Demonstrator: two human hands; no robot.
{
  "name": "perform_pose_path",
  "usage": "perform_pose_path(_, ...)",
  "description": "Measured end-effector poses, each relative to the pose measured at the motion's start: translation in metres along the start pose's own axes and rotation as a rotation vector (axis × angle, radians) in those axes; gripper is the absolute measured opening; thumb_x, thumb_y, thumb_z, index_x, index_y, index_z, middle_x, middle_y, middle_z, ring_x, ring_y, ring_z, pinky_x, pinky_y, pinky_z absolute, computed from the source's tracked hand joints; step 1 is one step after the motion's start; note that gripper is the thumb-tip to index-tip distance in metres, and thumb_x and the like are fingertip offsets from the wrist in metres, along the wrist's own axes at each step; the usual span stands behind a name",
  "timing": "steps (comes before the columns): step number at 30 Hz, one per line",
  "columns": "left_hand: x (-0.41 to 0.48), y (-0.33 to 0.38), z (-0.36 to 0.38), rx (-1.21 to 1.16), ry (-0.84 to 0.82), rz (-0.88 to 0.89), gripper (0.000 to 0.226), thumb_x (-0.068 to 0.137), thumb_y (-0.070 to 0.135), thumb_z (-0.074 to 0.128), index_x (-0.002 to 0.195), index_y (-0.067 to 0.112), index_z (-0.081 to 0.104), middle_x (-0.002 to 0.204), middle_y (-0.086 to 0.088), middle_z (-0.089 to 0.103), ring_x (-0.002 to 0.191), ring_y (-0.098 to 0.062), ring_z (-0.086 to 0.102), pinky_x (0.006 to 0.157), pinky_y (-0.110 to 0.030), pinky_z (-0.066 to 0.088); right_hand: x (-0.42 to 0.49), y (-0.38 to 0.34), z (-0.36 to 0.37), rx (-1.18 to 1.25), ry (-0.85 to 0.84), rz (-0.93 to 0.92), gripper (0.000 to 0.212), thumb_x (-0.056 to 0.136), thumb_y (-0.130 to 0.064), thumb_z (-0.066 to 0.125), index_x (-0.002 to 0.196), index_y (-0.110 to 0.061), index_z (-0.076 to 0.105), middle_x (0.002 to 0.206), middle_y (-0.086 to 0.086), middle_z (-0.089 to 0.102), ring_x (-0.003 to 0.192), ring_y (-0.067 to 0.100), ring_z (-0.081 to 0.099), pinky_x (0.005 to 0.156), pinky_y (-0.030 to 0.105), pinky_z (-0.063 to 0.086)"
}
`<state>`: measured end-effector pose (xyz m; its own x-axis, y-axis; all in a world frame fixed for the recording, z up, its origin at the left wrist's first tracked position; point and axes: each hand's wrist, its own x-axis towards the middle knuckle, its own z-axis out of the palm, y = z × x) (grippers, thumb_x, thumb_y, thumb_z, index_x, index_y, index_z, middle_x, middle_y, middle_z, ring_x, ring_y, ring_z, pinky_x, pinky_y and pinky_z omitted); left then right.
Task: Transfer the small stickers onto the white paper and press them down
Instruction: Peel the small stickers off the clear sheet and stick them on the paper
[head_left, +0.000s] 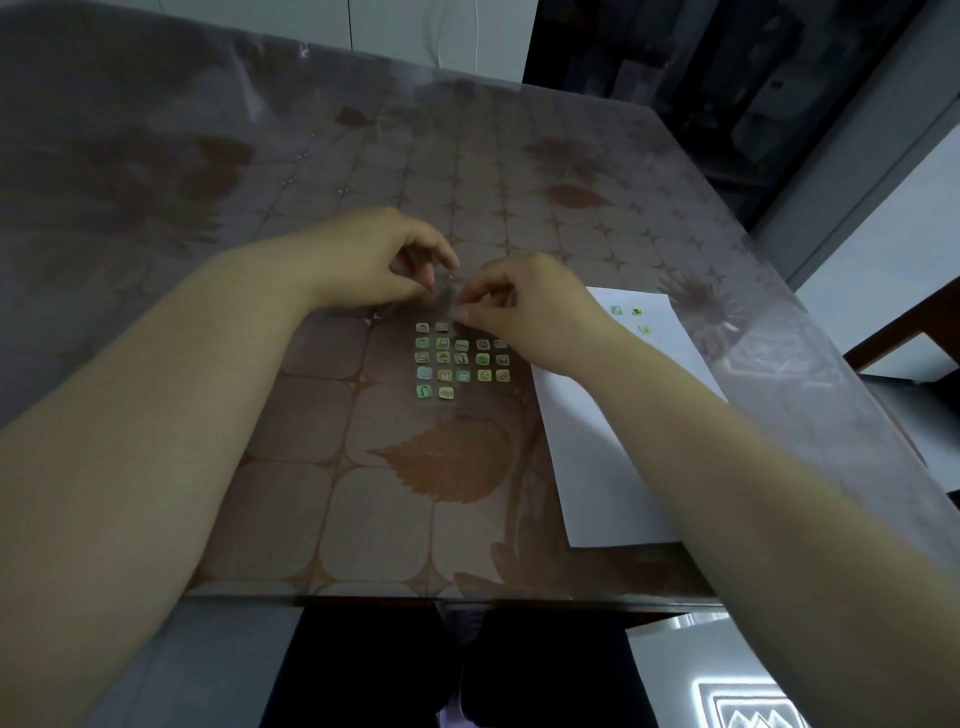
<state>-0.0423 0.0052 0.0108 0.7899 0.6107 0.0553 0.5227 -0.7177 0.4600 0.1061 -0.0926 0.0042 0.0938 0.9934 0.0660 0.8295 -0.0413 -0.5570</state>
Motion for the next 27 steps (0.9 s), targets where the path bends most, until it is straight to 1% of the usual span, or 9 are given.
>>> perform_pose_path(5, 0.000, 0.001, 0.001, 0.020, -0.001, 0.004, 0.037, 0.076, 0.008, 0.064, 0.111, 0.019, 0.061, 0.091, 0.004, 0.065, 0.091, -0.016, 0.060, 0.079, -0.025, 0.041, 0.000, 0.002, 0.010, 0.066, 0.043, 0.000, 0.005, 0.077, -0.027, 0.070, 0.080, -0.022, 0.072, 0.063, -0.013, 0.053, 0.061, 0.001, 0.048, 0.058, 0.016, 0.037)
perform_pose_path(10, 0.001, 0.003, 0.002, 0.034, -0.006, 0.003, 0.037, 0.077, 0.011, 0.065, 0.112, 0.020, 0.060, 0.093, 0.004, 0.065, 0.092, -0.014, 0.059, 0.076, -0.021, 0.037, 0.001, 0.000, 0.016, 0.059, 0.060, -0.020, 0.006, 0.076, -0.025, 0.072, 0.079, -0.020, 0.074, 0.071, -0.004, 0.059, 0.068, 0.008, 0.051, 0.058, 0.020, 0.038)
perform_pose_path(15, 0.001, 0.003, 0.002, 0.055, -0.002, 0.018, 0.037, 0.077, 0.007, 0.063, 0.112, 0.019, 0.061, 0.094, 0.001, 0.066, 0.092, -0.014, 0.058, 0.080, -0.024, 0.040, 0.001, -0.004, 0.013, 0.040, -0.005, 0.008, 0.009, 0.082, -0.023, 0.066, 0.086, -0.016, 0.071, 0.066, -0.011, 0.048, 0.064, 0.006, 0.047, 0.058, 0.021, 0.037)
perform_pose_path(17, 0.001, 0.003, 0.002, 0.059, -0.002, 0.020, 0.037, 0.077, 0.007, 0.062, 0.112, 0.019, 0.061, 0.094, 0.001, 0.066, 0.092, -0.014, 0.059, 0.078, -0.023, 0.039, -0.002, -0.005, 0.015, 0.020, -0.001, -0.017, 0.011, 0.084, -0.023, 0.063, 0.089, -0.015, 0.069, 0.073, -0.008, 0.051, 0.073, 0.012, 0.052, 0.064, 0.026, 0.041)
perform_pose_path(19, 0.002, 0.003, 0.002, 0.060, -0.005, 0.016, 0.036, 0.077, 0.008, 0.063, 0.112, 0.019, 0.061, 0.095, 0.001, 0.067, 0.092, -0.014, 0.060, 0.077, -0.022, 0.037, -0.005, -0.007, 0.018, -0.060, 0.024, -0.074, 0.013, 0.086, -0.024, 0.060, 0.092, -0.014, 0.067, 0.092, 0.000, 0.054, 0.087, 0.019, 0.057, 0.079, 0.033, 0.046)
perform_pose_path(21, 0.001, 0.003, 0.002, 0.051, 0.001, 0.016, 0.034, 0.078, 0.010, 0.064, 0.111, 0.018, 0.061, 0.096, 0.000, 0.068, 0.091, -0.014, 0.060, 0.077, -0.022, 0.038, -0.008, -0.010, 0.012, -0.119, 0.058, -0.118, 0.014, 0.087, -0.024, 0.058, 0.095, -0.015, 0.065, 0.103, 0.006, 0.054, 0.093, 0.023, 0.058, 0.086, 0.037, 0.044)
perform_pose_path(22, 0.001, 0.003, 0.002, 0.049, 0.005, 0.015, 0.034, 0.078, 0.011, 0.065, 0.110, 0.018, 0.061, 0.096, 0.001, 0.068, 0.090, -0.013, 0.059, 0.076, -0.021, 0.037, -0.010, -0.011, 0.003, -0.121, 0.083, -0.124, 0.015, 0.087, -0.024, 0.058, 0.095, -0.014, 0.065, 0.100, 0.005, 0.053, 0.089, 0.021, 0.057, 0.084, 0.033, 0.044)
perform_pose_path(24, 0.001, 0.002, 0.002, 0.053, 0.005, 0.015, 0.034, 0.078, 0.012, 0.065, 0.110, 0.019, 0.061, 0.095, 0.003, 0.067, 0.088, -0.010, 0.057, 0.071, -0.015, 0.037, -0.014, -0.004, -0.023, -0.067, 0.110, -0.085, 0.014, 0.087, -0.023, 0.059, 0.092, -0.011, 0.067, 0.086, 0.002, 0.053, 0.074, 0.012, 0.051, 0.070, 0.024, 0.041)
perform_pose_path(27, 0.002, 0.000, 0.003, 0.055, -0.001, 0.014, 0.034, 0.078, 0.015, 0.066, 0.111, 0.022, 0.061, 0.093, 0.007, 0.065, 0.083, -0.004, 0.053, 0.065, -0.001, 0.030, -0.027, 0.023, -0.058, 0.014, 0.018, 0.088, 0.017, 0.084, -0.026, 0.064, 0.085, -0.010, 0.069, 0.071, 0.004, 0.057, 0.059, 0.010, 0.044, 0.048, 0.019, 0.034)
